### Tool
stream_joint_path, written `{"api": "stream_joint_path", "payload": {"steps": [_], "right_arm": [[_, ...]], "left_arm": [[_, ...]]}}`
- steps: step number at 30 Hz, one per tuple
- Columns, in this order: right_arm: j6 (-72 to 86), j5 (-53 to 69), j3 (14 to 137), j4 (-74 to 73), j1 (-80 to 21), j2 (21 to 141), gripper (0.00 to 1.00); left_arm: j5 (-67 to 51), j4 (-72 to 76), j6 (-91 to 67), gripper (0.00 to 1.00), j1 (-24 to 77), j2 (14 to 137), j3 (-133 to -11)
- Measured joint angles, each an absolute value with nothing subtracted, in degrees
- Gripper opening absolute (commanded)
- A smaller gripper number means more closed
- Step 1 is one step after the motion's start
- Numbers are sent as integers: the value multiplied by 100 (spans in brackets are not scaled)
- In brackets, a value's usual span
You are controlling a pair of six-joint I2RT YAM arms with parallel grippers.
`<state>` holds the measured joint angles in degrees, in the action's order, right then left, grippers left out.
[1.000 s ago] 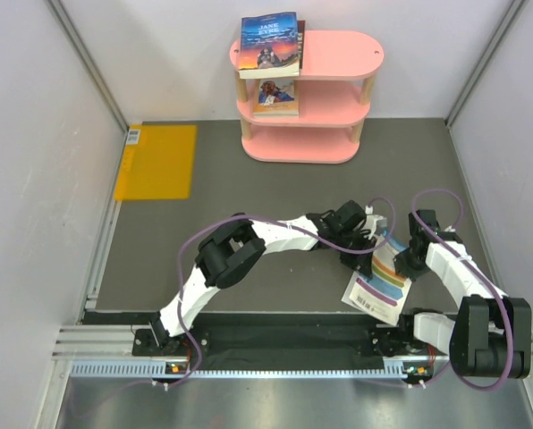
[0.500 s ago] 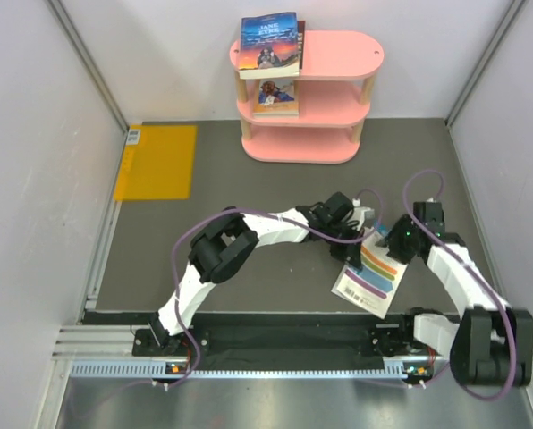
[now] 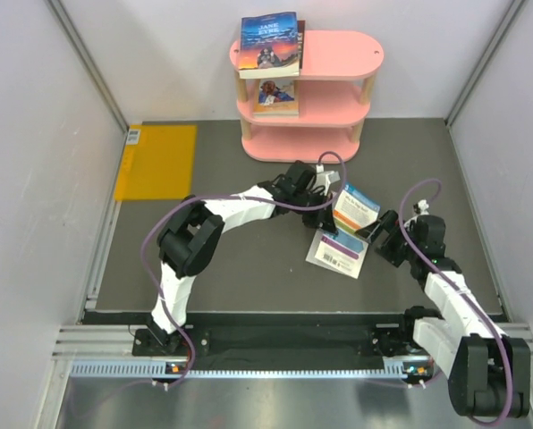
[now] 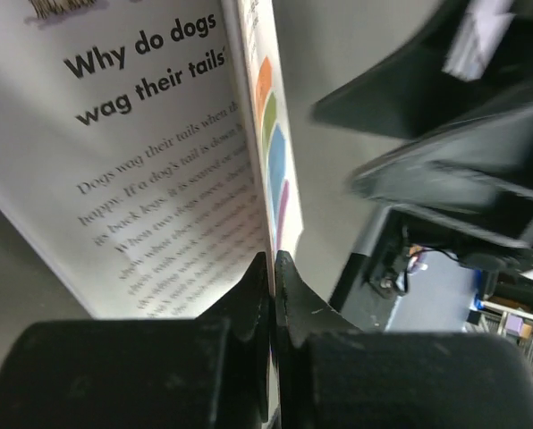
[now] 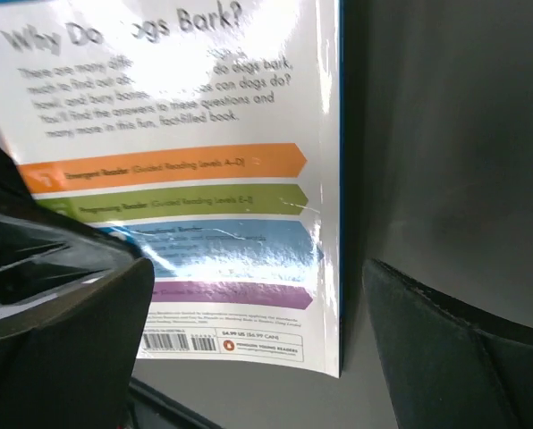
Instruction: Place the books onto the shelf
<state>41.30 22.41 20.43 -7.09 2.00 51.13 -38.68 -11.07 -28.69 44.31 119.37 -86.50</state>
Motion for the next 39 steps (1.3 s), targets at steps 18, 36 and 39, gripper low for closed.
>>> {"api": "stream_joint_path", "payload": {"steps": [18, 36, 39], "right_arm": [[4877, 3548, 746, 3168, 200, 5288, 100], [5406, 4091, 611, 4362, 239, 5297, 0], [5312, 4152, 777, 4154, 239, 5284, 0]], "left_arm": [[-4672, -484, -3400, 0, 4209, 11478, -8523], [-4967, -69, -3428, 10, 3979, 11386, -7832], [-4915, -14, -3299, 32, 3979, 11360, -7734]]}}
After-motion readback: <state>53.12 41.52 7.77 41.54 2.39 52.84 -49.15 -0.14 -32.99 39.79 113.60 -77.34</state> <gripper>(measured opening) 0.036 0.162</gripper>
